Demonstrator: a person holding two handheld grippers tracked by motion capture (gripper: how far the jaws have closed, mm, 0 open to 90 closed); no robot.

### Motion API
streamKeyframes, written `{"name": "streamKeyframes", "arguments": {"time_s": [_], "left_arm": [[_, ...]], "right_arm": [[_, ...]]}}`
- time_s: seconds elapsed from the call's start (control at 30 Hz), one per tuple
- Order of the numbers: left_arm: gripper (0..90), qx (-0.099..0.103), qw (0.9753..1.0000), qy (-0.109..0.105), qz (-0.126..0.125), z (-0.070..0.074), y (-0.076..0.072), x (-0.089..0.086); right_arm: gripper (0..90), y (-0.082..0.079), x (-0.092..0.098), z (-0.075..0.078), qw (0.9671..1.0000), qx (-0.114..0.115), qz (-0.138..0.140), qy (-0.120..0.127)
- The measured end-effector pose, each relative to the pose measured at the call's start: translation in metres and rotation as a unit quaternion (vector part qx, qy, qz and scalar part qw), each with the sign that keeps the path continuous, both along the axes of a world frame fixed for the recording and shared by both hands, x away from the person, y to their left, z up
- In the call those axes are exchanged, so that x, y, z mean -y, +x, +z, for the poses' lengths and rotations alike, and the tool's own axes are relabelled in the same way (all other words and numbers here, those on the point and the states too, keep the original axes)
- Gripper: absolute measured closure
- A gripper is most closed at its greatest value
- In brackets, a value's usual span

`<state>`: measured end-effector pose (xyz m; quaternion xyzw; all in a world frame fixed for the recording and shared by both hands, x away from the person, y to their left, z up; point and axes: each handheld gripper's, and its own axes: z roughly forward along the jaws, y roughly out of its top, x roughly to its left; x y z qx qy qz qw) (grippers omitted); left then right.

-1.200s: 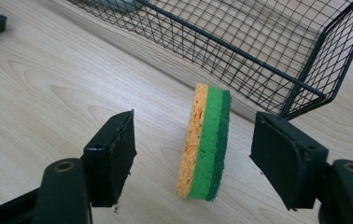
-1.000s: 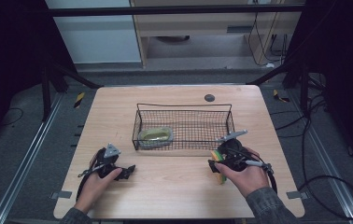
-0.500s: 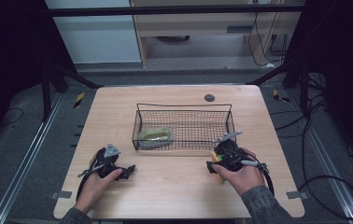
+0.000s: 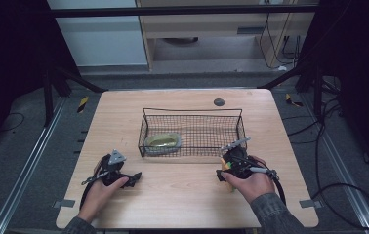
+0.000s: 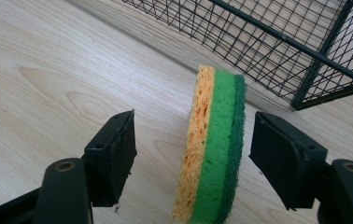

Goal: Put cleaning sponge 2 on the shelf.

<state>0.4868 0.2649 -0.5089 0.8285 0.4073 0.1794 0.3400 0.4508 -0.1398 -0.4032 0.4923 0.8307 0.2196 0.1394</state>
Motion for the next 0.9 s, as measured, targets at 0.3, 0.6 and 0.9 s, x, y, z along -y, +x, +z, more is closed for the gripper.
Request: {"name": "streamKeyframes", "arguments": {"time_s": [0.3, 0.6, 0.9], "left_arm": [[0.0, 0.0, 1.0, 0.0, -0.001, 0.0, 0.0, 0.0], [0.0, 0.0, 1.0, 0.0, 0.0, 0.0, 0.0, 0.0], [0.0, 0.0, 1.0, 0.0, 0.0, 0.0, 0.0, 0.0]], "right_arm": [[32.8, 0.004, 0.002, -0.007, 0.9998, -0.017, -0.007, -0.007], [36.8, 0.015, 0.006, -0.013, 0.9988, -0.044, -0.02, -0.011], [52.6, 0.021, 0.004, -0.016, 0.9977, -0.065, -0.015, -0.015]]}}
